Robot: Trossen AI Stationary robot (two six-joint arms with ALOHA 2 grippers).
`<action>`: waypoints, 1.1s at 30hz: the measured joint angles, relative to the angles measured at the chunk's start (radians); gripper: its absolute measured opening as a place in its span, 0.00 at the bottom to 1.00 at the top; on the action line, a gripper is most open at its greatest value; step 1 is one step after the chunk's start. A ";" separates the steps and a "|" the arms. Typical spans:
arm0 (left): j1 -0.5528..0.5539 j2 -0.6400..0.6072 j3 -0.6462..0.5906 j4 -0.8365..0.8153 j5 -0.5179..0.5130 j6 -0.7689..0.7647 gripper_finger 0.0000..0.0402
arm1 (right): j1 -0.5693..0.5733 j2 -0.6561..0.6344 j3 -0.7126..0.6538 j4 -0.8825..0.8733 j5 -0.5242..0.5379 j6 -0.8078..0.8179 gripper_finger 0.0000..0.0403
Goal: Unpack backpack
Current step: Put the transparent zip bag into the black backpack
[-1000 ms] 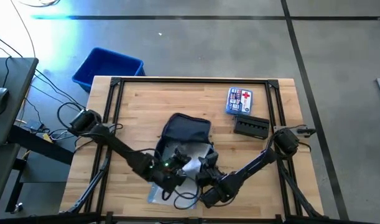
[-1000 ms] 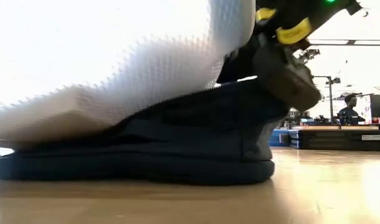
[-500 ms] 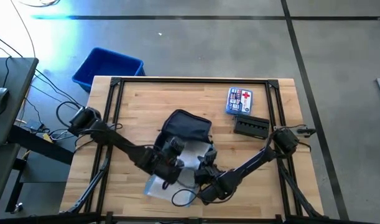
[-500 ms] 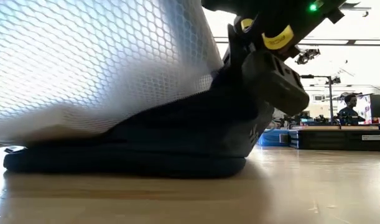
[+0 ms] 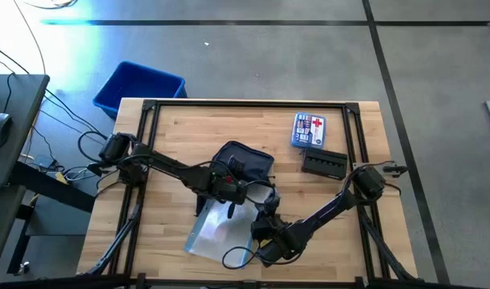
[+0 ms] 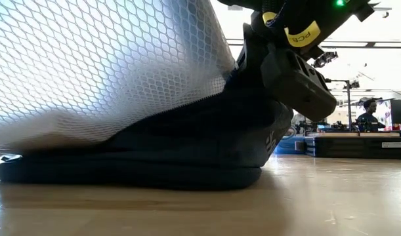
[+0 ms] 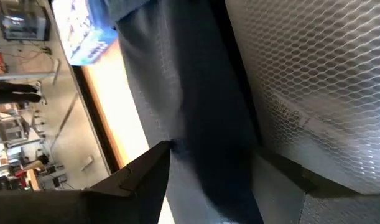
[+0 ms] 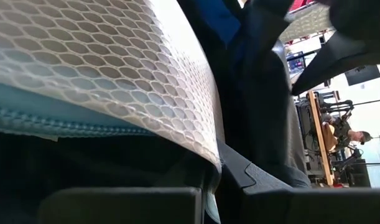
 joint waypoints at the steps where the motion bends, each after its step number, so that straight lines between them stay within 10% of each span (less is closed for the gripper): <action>1: 0.007 0.010 0.000 0.000 0.001 0.000 0.47 | 0.000 0.000 0.000 0.001 -0.004 0.000 0.00; 17: -0.106 0.040 0.000 -0.033 -0.149 -0.103 0.44 | 0.000 0.000 0.000 0.007 -0.022 0.010 0.00; 22: -0.127 0.042 0.000 -0.034 -0.041 -0.261 0.44 | 0.000 0.000 0.000 0.011 -0.018 0.008 0.00; 33: -0.064 0.055 0.000 -0.032 -0.132 -0.009 0.51 | -0.004 0.000 0.000 0.018 -0.025 -0.011 0.00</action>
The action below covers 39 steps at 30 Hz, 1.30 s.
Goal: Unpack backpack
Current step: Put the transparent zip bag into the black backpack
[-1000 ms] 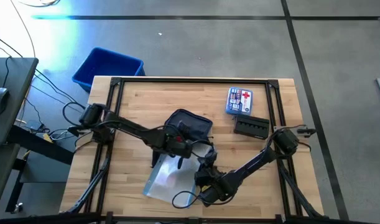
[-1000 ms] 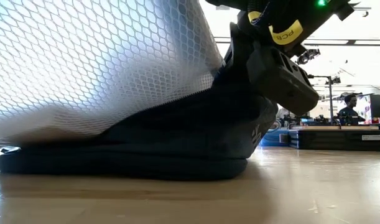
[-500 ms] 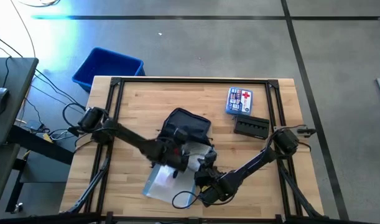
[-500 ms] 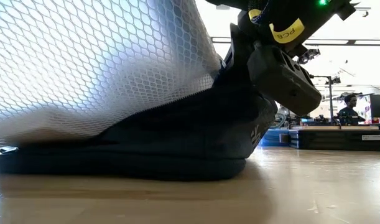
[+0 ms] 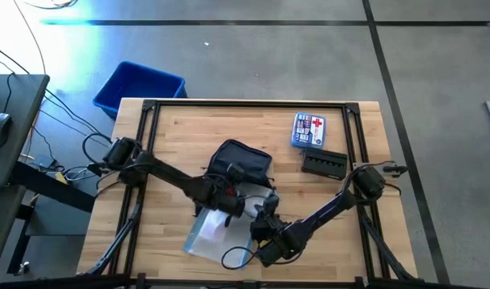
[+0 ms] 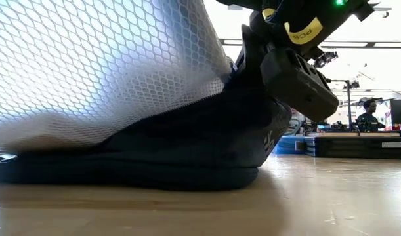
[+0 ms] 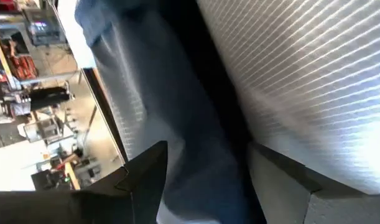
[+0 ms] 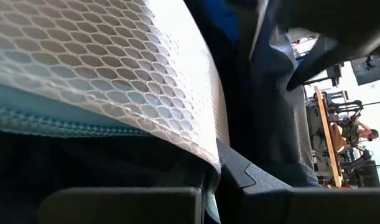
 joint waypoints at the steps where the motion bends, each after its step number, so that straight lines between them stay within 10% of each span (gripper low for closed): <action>1: 0.010 0.004 0.000 0.000 0.008 0.000 0.51 | -0.002 0.000 0.000 0.000 0.000 0.001 0.00; 15: 0.055 0.107 0.000 0.031 -0.367 -0.085 0.52 | -0.003 0.000 0.000 0.007 -0.003 -0.001 0.00; 26: 0.063 0.106 0.000 0.078 -0.254 -0.059 0.03 | -0.003 0.000 0.000 0.010 -0.004 -0.001 0.00; 39: -0.093 -0.020 0.000 0.083 -0.174 -0.105 0.00 | -0.026 0.001 0.000 0.235 0.073 -0.247 0.00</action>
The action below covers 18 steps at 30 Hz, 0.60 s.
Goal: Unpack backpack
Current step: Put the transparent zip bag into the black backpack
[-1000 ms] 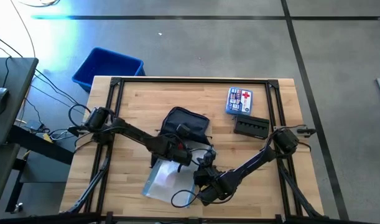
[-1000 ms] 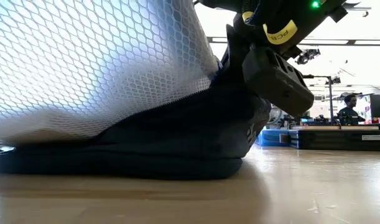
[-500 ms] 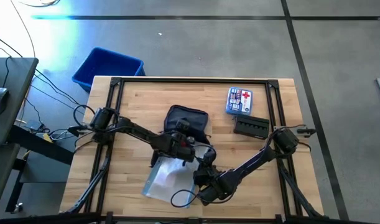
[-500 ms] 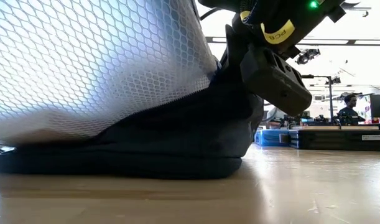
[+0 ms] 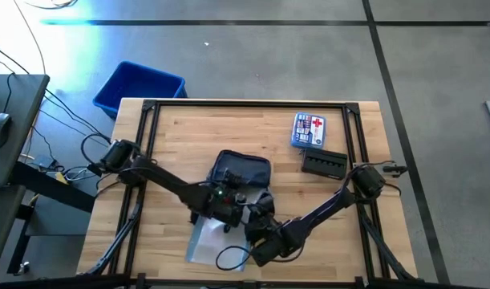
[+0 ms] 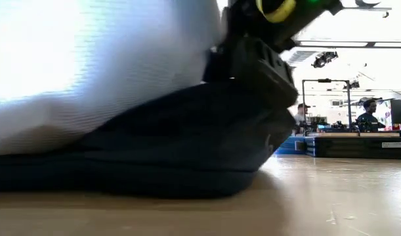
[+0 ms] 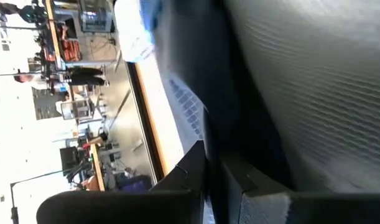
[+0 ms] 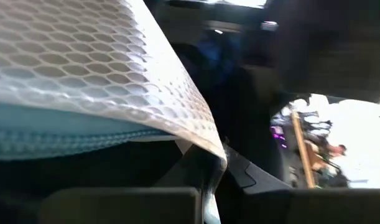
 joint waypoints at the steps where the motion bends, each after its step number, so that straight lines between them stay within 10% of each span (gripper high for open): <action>1: -0.006 -0.010 0.000 0.001 0.000 -0.003 0.00 | -0.007 0.000 0.000 0.038 -0.027 -0.030 0.00; 18: -0.122 -0.086 0.000 -0.018 0.063 -0.150 0.00 | -0.080 0.001 0.000 0.329 -0.136 -0.321 0.00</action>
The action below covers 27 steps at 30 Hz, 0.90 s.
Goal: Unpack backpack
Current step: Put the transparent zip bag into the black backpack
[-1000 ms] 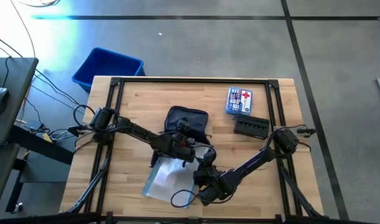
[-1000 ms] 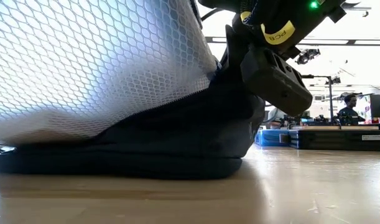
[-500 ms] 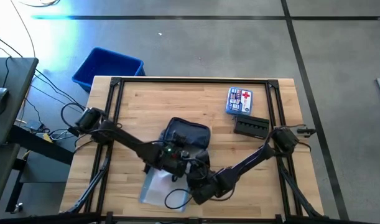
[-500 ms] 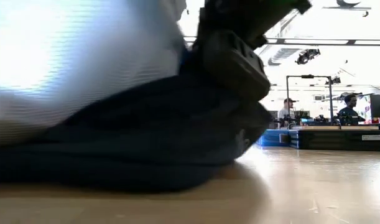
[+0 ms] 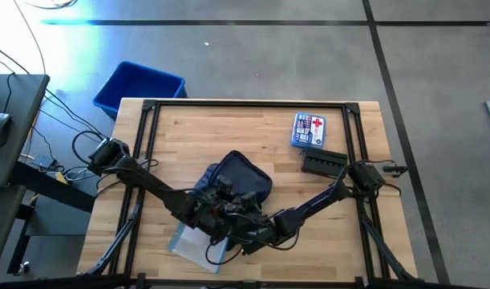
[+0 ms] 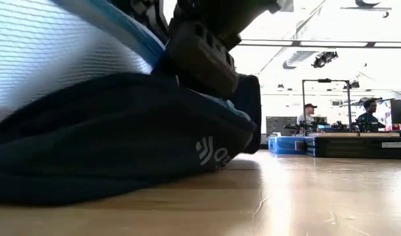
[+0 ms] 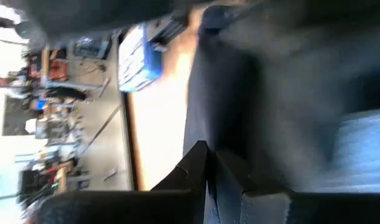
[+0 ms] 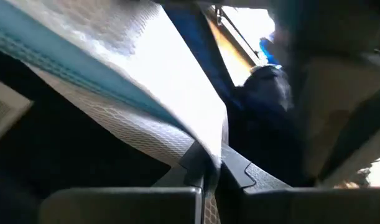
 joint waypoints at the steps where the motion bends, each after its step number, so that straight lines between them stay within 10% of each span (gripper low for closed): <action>1: -0.005 -0.001 0.000 -0.012 0.001 -0.012 0.00 | 0.000 0.000 -0.001 0.017 0.004 -0.013 0.00; 10: -0.012 -0.002 0.001 -0.104 0.008 -0.104 0.00 | 0.003 0.000 -0.001 0.183 -0.083 -0.165 0.00; 27: -0.146 -0.035 0.000 -0.112 0.107 -0.114 0.00 | -0.103 -0.001 0.001 -0.059 -0.078 -0.013 0.00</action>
